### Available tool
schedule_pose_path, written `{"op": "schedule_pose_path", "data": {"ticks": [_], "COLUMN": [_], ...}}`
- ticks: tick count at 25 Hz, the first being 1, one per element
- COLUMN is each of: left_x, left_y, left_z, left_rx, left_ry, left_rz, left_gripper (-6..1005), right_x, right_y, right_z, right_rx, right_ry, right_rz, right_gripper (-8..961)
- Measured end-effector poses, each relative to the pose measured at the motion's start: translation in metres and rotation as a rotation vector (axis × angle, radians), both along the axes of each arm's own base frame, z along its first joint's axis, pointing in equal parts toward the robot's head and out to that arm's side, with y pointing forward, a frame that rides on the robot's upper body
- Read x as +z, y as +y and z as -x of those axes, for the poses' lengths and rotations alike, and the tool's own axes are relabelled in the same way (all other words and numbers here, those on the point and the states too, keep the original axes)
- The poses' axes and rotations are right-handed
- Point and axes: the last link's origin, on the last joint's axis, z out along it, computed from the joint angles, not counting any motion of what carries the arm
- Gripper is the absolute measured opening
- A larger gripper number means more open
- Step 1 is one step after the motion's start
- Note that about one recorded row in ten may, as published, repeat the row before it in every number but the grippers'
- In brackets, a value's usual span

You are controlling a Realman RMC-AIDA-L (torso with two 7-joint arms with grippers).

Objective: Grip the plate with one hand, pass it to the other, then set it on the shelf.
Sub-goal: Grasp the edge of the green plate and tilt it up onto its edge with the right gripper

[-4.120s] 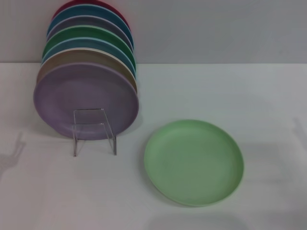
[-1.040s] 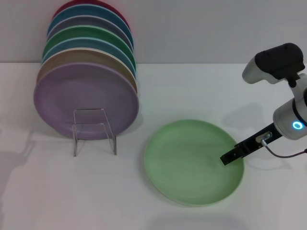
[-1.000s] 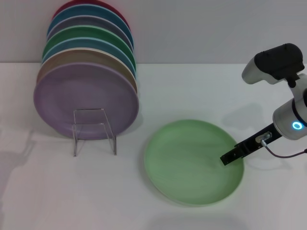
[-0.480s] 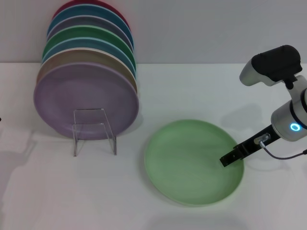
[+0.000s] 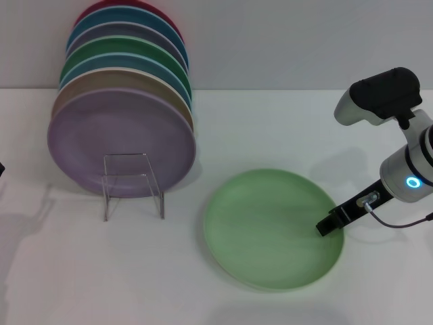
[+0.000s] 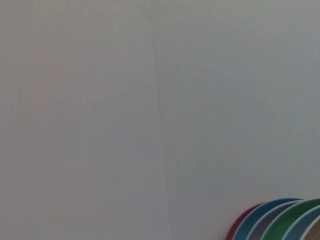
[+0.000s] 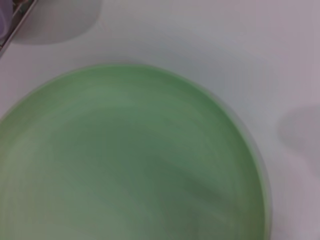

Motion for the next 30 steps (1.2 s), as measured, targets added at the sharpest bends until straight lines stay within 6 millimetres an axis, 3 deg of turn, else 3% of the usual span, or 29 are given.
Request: {"op": "schedule_pose_path", "data": {"ticks": [4, 14, 25, 28, 30], "left_x": [0.0000, 0.0007, 0.0002, 0.0002, 0.0006], "left_y": [0.0000, 0.0006, 0.0033, 0.0040, 0.0045], "left_z": [0.0000, 0.0000, -0.0013, -0.0021, -0.0031], "left_rx": [0.000, -0.001, -0.004, -0.008, -0.013], "left_ry": [0.000, 0.002, 0.002, 0.002, 0.001], "left_rz": [0.000, -0.001, 0.003, 0.003, 0.000], "left_gripper": [833, 831, 829, 828, 828], "right_x": [-0.0001, 0.0002, -0.0050, -0.0047, -0.0025], "right_y": [0.0000, 0.0006, 0.0004, 0.0008, 0.0011], "right_z": [0.0001, 0.0018, 0.0048, 0.0066, 0.0097], "right_rx": [0.001, -0.005, 0.009, 0.019, 0.035], "right_ry": [-0.001, 0.004, 0.013, 0.014, 0.017], "right_rz": [0.001, -0.008, 0.000, -0.003, -0.010], "right_gripper": [537, 508, 303, 133, 99]}}
